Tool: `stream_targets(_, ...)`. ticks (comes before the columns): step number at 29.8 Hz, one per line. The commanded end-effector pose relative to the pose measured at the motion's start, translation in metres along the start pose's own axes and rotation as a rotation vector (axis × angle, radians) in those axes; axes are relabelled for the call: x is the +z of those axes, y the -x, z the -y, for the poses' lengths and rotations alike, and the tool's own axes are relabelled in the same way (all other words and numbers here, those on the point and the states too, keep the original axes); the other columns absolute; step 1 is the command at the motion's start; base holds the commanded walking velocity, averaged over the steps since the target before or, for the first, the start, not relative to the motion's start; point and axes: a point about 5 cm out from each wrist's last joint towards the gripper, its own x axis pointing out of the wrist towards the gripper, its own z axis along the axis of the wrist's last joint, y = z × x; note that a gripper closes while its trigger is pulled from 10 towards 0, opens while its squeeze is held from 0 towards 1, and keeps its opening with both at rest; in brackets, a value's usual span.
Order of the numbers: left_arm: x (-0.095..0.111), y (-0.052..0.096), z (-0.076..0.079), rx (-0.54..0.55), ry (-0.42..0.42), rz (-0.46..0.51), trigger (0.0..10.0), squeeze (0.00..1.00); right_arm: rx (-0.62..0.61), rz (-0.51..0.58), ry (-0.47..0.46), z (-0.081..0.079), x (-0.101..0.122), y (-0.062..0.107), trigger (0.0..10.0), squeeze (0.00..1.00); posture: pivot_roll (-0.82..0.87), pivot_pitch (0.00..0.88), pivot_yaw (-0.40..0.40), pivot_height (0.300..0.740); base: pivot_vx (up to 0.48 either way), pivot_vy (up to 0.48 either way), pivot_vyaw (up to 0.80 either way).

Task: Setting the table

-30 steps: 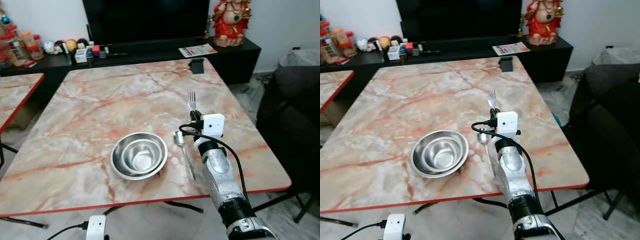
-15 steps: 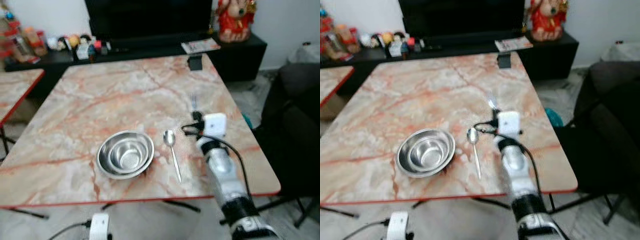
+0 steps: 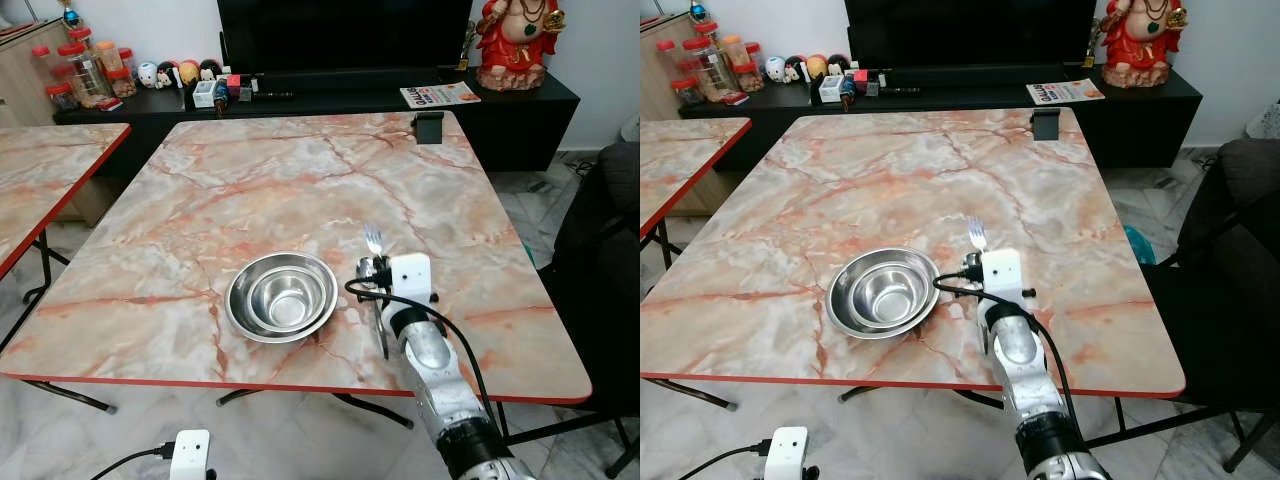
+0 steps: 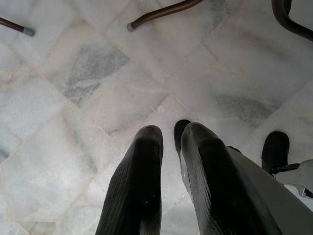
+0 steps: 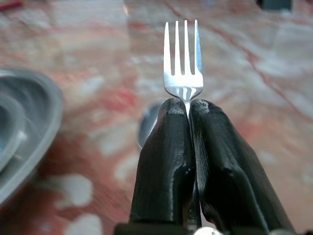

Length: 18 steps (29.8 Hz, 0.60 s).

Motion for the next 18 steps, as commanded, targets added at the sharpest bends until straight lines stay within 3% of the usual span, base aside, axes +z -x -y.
stream_targets(1,-0.003,0.001,-0.005,0.006,0.005,-0.013,10.0,0.0,-0.033,0.007,0.013,0.004,0.006,0.0,10.0,0.0,-0.09,0.0,0.074,0.74,0.0,0.0,0.0)
stream_targets(7,-0.004,0.001,-0.005,0.004,0.003,-0.014,10.0,0.0,-0.044,-0.002,0.03,0.007,0.006,0.001,10.0,0.0,-0.09,0.0,0.076,0.74,0.0,0.0,0.0)
stream_targets(18,-0.003,0.001,-0.003,-0.005,0.006,-0.014,10.0,0.0,-0.081,-0.085,0.098,0.039,-0.007,0.006,10.0,0.0,-0.09,0.0,0.075,0.74,0.0,0.0,0.0)
